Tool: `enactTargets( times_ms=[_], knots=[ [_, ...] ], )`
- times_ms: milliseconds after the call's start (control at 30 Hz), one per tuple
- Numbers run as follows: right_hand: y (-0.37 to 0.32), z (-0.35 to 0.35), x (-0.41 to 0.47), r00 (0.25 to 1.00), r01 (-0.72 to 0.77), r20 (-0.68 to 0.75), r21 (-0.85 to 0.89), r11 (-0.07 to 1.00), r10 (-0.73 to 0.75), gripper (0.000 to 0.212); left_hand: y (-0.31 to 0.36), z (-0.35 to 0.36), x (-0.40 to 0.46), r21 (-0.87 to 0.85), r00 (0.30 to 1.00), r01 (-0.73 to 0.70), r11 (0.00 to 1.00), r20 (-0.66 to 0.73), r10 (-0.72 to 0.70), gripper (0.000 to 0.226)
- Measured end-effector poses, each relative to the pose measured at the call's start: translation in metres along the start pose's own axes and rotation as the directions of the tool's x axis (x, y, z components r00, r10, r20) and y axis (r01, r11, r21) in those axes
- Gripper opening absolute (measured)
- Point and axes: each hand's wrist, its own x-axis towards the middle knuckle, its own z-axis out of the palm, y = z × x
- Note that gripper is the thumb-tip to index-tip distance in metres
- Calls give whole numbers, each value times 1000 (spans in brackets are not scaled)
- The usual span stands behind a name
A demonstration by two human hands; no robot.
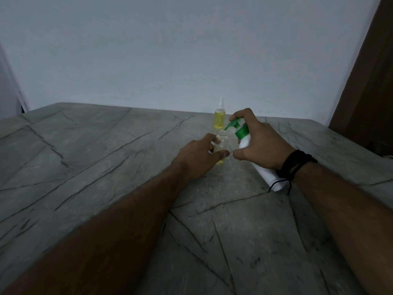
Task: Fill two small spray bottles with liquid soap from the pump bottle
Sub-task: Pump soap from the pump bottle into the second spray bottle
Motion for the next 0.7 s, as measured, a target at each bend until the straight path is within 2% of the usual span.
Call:
enactTargets(
  times_ms=[133,333,567,700],
  knots=[
    [0,0,0,1000,16,5,2,1000,-16,76,0,0,-1,-7,1000,-9,1000,-10,9,52],
    [2,0,1,1000,7,-2,10,1000,-7,72,0,1,-1,2,1000,-7,1000,-24,7,56],
    [4,2,-1,995,52,-93,52,997,-47,89,1,1,-1,32,1000,-7,999,-21,8,65],
    [3,2,-1,994,58,-96,64,996,-51,92,0,2,-1,40,999,-14,999,-42,16,70]
  ],
)
